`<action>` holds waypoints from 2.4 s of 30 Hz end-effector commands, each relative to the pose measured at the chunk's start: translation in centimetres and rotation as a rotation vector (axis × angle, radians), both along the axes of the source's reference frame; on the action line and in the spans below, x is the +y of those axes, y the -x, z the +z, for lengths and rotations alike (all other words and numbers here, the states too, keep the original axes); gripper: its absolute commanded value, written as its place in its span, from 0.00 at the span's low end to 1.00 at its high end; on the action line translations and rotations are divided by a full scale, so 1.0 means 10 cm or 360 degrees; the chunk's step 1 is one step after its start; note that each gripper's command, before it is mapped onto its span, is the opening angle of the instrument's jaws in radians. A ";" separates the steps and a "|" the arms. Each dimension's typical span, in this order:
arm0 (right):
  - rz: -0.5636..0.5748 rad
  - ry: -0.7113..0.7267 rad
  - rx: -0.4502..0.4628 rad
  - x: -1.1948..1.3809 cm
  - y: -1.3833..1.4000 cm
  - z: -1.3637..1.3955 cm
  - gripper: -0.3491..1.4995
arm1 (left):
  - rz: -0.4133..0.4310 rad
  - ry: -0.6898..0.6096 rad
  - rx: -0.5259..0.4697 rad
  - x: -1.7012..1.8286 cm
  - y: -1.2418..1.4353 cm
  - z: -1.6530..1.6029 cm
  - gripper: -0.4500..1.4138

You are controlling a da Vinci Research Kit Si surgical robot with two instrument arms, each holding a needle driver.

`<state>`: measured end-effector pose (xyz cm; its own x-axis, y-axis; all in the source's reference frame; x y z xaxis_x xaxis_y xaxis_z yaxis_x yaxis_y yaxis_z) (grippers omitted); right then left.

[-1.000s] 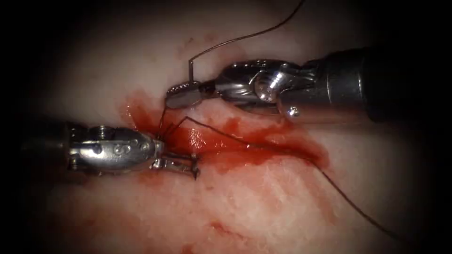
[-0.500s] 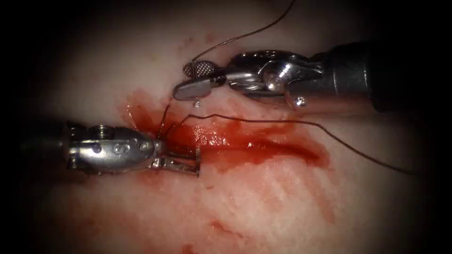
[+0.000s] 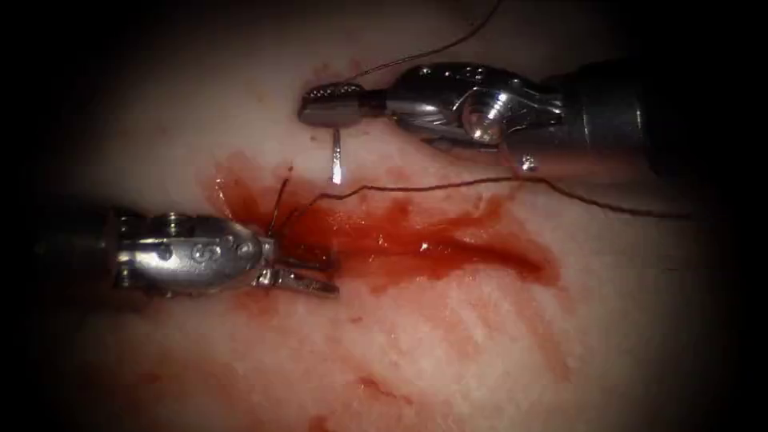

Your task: Wound Closure

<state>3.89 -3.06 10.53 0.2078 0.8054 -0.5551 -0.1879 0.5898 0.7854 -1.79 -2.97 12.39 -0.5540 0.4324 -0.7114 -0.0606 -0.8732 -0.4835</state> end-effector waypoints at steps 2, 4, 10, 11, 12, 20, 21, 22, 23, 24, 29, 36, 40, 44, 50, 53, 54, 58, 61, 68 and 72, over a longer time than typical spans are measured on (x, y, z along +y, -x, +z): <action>-0.0042 -0.0042 0.0026 -0.010 -0.007 0.003 0.00 | 0.0001 -0.0001 -0.0001 -0.003 0.005 0.006 0.32; -0.0083 -0.0131 0.0046 -0.025 -0.010 0.003 0.00 | 0.0001 -0.0001 -0.0001 -0.003 0.005 0.006 0.32; -0.0150 -0.0219 0.0079 -0.044 -0.016 -0.007 0.00 | 0.0001 -0.0002 -0.0001 -0.003 0.005 0.005 0.32; -0.0165 -0.0229 0.0087 -0.047 -0.016 -0.009 0.00 | 0.0001 -0.0002 -0.0001 -0.003 0.005 0.005 0.32; -0.0169 -0.0229 0.0089 -0.048 -0.016 -0.010 0.00 | 0.0000 -0.0003 -0.0001 -0.003 0.005 0.004 0.32; -0.0025 -0.0203 0.0017 -0.029 -0.002 -0.007 0.47 | 0.0032 0.0071 -0.0032 0.000 0.005 -0.024 0.34; 0.0025 -0.0167 -0.0010 -0.022 0.009 -0.005 0.67 | 0.0064 0.0125 -0.0056 0.002 0.006 -0.032 0.36; 0.0051 -0.0162 -0.0025 -0.019 0.020 -0.003 0.75 | 0.0090 0.0186 -0.0094 0.004 0.008 -0.040 0.41; 0.0059 -0.0162 -0.0029 -0.018 0.029 -0.002 0.77 | 0.0090 0.0216 -0.0123 0.006 0.008 -0.043 0.43; 0.0063 -0.0162 -0.0032 -0.017 0.036 -0.001 0.77 | 0.0095 0.0262 -0.0161 0.006 0.009 -0.046 0.45; 0.0110 -0.0164 -0.0060 -0.016 0.064 -0.001 0.77 | 0.0151 0.0416 -0.0230 -0.001 0.016 -0.060 0.50; 0.0146 -0.0148 -0.0024 -0.024 0.058 0.008 0.77 | 0.0178 0.0523 -0.0289 -0.008 0.031 -0.059 0.52; 0.0154 -0.0145 -0.0018 -0.026 0.056 0.010 0.77 | 0.0176 0.0534 -0.0282 -0.010 0.036 -0.050 0.52; 0.0164 -0.0163 -0.0006 -0.026 0.056 0.009 0.76 | 0.0166 0.0533 -0.0263 -0.011 0.040 -0.028 0.49; 0.0155 -0.0176 0.0005 -0.028 0.066 0.006 0.74 | 0.0068 0.0392 -0.0195 -0.012 0.033 -0.024 0.00; 0.0149 -0.0195 0.0009 -0.032 0.073 0.003 0.74 | 0.0009 0.0303 -0.0211 -0.016 0.036 -0.039 0.00; 0.0146 -0.0195 0.0010 -0.034 0.074 0.002 0.74 | 0.0007 0.0271 -0.0228 -0.018 0.038 -0.045 0.00; 0.0138 -0.0214 0.0015 -0.046 0.081 -0.005 0.74 | -0.0029 0.0098 -0.0336 -0.027 0.049 -0.080 0.00; 0.0119 -0.0217 0.0025 -0.055 0.084 -0.010 0.73 | -0.0049 -0.0033 -0.0390 -0.033 0.056 -0.101 0.00; 0.0035 -0.0258 0.0060 -0.085 0.098 -0.022 0.73 | 0.0021 -0.0253 -0.0449 -0.053 0.066 -0.127 0.00; -0.0079 -0.0253 0.0038 -0.116 0.107 -0.024 0.74 | 0.0055 -0.0263 -0.0473 -0.054 0.068 -0.136 0.00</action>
